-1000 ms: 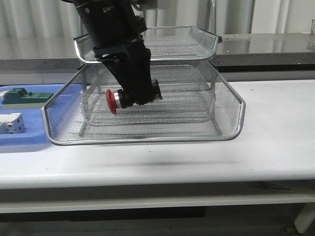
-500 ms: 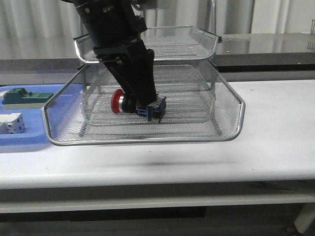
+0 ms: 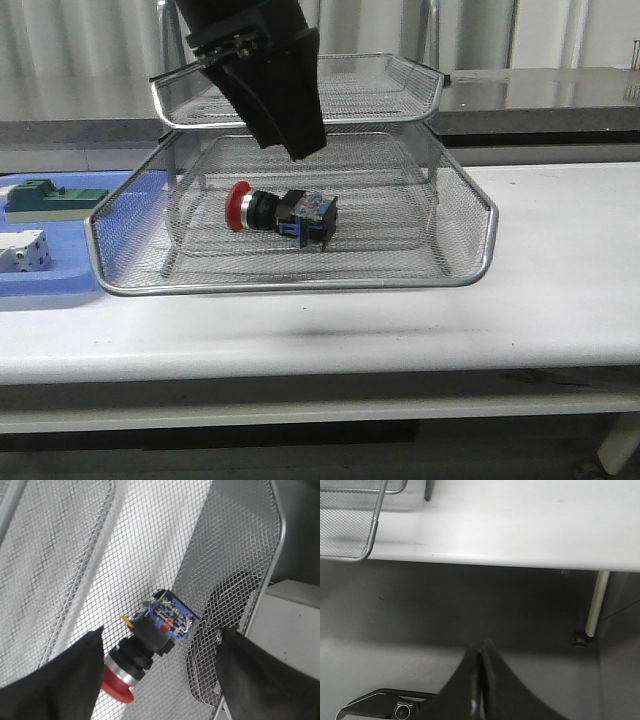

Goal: Place button on rack with both arms
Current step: 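Lower the button into the tier and open the left gripper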

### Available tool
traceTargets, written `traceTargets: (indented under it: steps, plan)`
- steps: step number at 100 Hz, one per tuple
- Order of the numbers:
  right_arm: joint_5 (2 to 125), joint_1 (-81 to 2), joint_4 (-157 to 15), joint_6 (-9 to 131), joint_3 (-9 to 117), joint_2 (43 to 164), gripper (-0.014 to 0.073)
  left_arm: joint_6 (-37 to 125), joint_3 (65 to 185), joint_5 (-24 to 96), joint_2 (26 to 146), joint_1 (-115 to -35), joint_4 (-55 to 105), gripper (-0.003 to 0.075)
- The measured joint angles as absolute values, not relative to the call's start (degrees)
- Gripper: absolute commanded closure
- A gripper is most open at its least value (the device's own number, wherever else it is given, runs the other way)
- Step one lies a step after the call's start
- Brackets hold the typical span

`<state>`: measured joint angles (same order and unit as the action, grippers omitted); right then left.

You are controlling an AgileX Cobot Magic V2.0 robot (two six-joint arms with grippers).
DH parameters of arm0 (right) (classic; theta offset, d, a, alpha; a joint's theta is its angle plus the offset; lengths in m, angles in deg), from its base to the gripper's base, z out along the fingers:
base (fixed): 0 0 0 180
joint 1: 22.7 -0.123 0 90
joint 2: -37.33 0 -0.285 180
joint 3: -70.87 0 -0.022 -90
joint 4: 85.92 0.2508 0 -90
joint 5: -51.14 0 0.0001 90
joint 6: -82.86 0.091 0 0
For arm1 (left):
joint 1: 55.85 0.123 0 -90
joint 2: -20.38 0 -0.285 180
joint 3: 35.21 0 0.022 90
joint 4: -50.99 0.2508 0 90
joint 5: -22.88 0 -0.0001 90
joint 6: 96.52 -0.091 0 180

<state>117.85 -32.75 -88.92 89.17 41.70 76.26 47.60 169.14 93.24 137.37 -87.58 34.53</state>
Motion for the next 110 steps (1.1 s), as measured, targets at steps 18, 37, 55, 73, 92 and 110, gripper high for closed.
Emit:
traceTargets:
  steps: [18,37,55,73,92,110]
  plan:
    - [117.85,-32.75,-88.92,89.29,41.70,76.26,0.0661,49.68,169.14,93.81,133.70,-83.67,34.53,0.0258]
    - [117.85,-32.75,-88.92,89.29,41.70,76.26,0.0661,51.17,168.70,94.06,128.91,-78.21,34.53,0.0262]
    - [117.85,-32.75,-88.92,89.15,41.70,76.26,0.0661,51.43,163.19,94.10,122.89,-73.11,34.53,0.0296]
    - [117.85,-32.75,-88.92,89.15,41.70,76.26,0.0661,51.55,152.93,91.35,114.78,-68.51,34.53,0.0302]
    - [117.85,-32.75,-88.92,89.15,41.70,76.26,0.0661,51.55,138.51,81.54,104.22,-64.42,33.09,0.0302]
    - [117.85,-32.75,-88.92,89.27,41.70,76.26,0.0661,51.55,125.22,69.41,92.93,-62.38,31.49,0.0302]
